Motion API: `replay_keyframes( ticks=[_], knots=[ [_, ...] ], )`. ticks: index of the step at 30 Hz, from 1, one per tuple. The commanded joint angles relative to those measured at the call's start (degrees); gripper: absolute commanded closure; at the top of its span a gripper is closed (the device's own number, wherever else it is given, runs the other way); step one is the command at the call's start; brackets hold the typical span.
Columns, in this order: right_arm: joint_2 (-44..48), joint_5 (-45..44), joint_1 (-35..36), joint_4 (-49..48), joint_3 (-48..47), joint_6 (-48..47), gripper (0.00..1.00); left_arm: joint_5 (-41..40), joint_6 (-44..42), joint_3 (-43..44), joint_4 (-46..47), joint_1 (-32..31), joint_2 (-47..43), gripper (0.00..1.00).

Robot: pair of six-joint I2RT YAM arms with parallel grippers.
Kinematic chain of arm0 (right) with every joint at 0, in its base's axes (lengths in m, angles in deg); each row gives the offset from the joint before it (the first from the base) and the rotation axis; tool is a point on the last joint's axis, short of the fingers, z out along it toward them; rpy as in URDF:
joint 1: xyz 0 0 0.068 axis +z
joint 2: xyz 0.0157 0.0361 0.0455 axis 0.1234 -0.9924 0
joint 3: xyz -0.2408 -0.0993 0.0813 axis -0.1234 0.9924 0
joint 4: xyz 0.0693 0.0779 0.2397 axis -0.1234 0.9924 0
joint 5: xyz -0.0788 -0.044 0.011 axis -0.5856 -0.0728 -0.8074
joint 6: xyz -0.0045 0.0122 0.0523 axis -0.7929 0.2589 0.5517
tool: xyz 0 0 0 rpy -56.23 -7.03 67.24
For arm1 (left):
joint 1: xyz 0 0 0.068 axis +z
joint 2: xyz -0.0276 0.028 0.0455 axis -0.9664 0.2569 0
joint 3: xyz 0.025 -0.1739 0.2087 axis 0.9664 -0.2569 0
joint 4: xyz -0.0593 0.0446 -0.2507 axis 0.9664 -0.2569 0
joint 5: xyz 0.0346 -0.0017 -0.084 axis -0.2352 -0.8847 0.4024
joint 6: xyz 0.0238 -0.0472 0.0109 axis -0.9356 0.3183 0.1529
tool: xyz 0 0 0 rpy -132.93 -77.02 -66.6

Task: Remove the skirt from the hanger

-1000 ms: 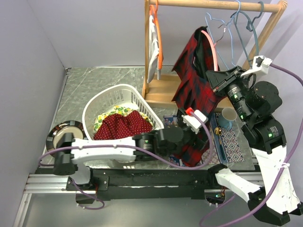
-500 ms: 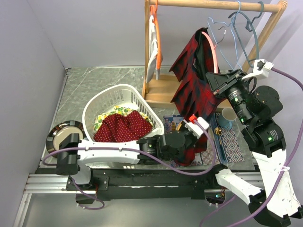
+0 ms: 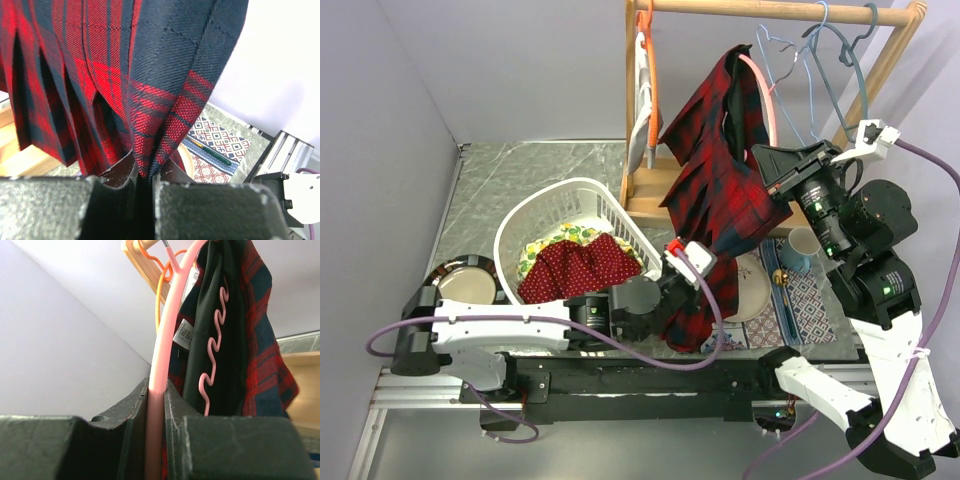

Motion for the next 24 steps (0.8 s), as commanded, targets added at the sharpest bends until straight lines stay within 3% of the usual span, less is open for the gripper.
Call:
replay_keyframes(
  ticks=[1, 18, 24],
  knots=[
    [1.91, -3.87, -0.53, -17.73, -4.69, -4.39, 1.00, -1.87, 1.87, -1.74, -1.09, -0.46, -3.82, 0.99],
    [-0.28, -7.30, -0.44, -18.16, -11.02, -9.93, 1.00, -12.32, -0.23, -4.11, -6.63, -0.46, -10.24, 0.99],
    [1.13, -7.04, -0.53, -17.65, -11.27, -10.37, 1.00, -16.46, -4.70, -5.78, -4.35, -0.46, -14.55, 0.99]
  ],
)
